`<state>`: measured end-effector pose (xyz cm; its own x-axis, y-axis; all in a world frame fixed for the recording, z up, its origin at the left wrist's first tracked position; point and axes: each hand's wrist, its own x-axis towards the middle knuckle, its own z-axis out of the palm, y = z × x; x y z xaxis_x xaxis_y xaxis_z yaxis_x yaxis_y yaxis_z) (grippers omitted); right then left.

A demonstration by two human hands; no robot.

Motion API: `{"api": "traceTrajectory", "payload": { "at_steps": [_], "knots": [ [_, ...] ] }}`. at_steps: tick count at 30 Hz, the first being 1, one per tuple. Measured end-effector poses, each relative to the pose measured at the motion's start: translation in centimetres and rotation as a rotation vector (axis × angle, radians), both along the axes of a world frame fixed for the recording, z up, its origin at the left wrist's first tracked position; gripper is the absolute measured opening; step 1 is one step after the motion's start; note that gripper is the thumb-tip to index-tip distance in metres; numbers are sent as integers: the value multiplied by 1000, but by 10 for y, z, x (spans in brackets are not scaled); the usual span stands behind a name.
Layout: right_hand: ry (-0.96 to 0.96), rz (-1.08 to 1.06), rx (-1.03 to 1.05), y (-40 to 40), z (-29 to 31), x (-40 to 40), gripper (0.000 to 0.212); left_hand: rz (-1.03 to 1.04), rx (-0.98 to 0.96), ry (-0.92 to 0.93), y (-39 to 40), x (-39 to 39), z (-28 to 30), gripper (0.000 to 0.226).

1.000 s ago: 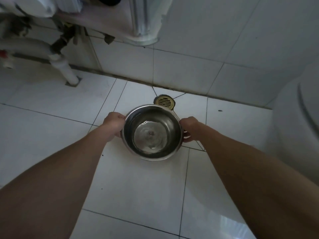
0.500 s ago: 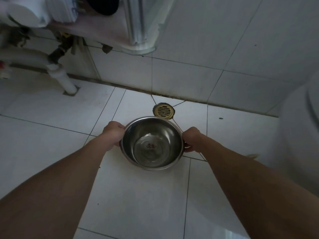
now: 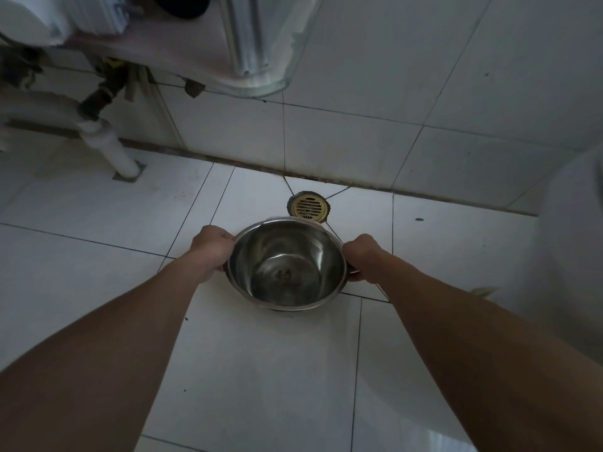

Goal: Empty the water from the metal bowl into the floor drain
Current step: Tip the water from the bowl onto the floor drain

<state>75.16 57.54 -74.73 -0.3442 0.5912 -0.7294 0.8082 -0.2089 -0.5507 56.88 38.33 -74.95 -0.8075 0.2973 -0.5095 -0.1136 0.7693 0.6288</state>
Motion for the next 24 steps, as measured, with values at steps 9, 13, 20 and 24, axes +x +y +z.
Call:
{"api": "traceTrajectory", "payload": {
  "at_steps": [9,13,20,24],
  "knots": [
    [16,-11,12,3,-1,-2,18,10,-3,8,1,0,3,17],
    [8,7,14,2,0,-2,21,11,-10,4,0,0,4,17],
    [1,16,10,2,1,-1,19,10,-16,5,3,-1,6,17],
    [1,18,10,2,1,-1,17,23,-16,-4,3,-1,6,18]
  ]
}}
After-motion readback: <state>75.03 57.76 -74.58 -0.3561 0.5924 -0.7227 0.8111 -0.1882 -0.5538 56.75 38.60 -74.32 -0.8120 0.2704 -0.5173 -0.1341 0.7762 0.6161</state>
